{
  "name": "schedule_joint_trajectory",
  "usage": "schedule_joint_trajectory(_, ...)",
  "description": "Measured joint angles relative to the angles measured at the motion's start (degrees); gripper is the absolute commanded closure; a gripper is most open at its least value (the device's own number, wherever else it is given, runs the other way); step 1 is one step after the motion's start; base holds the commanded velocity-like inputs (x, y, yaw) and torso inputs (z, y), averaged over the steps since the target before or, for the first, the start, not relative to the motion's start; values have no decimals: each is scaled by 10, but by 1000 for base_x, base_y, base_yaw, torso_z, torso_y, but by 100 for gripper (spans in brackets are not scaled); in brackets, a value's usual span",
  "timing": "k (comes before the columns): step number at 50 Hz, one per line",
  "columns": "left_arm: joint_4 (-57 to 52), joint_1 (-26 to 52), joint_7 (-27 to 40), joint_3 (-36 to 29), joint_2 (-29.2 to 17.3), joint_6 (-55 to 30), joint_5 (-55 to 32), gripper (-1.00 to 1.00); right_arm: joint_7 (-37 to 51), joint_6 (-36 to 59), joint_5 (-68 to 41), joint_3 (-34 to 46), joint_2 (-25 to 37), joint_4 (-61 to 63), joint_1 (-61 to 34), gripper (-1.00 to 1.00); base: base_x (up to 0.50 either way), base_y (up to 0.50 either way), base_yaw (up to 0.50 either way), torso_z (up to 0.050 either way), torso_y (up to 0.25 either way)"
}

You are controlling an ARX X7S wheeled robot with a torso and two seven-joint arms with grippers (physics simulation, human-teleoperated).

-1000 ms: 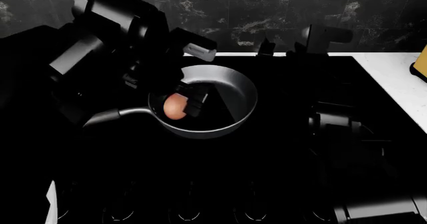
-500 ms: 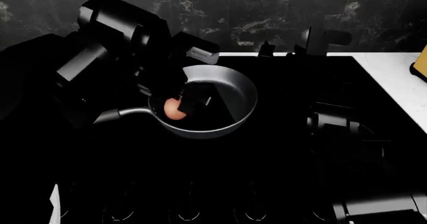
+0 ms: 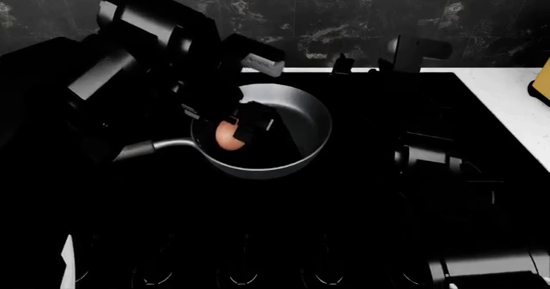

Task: Pick the egg from the pan and place it in the bowl.

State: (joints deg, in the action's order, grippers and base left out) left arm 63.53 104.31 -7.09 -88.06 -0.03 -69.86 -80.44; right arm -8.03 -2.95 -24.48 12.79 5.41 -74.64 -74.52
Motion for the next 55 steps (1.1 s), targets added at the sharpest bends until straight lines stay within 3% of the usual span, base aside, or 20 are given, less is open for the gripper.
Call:
schedule_joint_trajectory(10,3,24,8,-4,0,11,-24,100,4,14,9,-7,1,26,6,-100,0,0,0,0,0)
schedule_joint_trajectory(26,32,93,31,3,-7,58,-104,100,45,132,-1,1,24,220,45,-100,0,0,0,0,0)
schedule_joint_trajectory(34,-111,88,166,76,-107,109,-199,100,57,202,-13,7,38,301,41,-100,0,0,0,0,0)
schedule_joint_trajectory(44,-350,28,337,170,-249,205,-300,100,64,272,-20,21,61,388,23,-100,0,0,0,0,0)
schedule_joint_trajectory(55,-579,-73,440,253,-374,335,-342,100,70,337,-29,31,83,463,-2,-100,0,0,0,0,0)
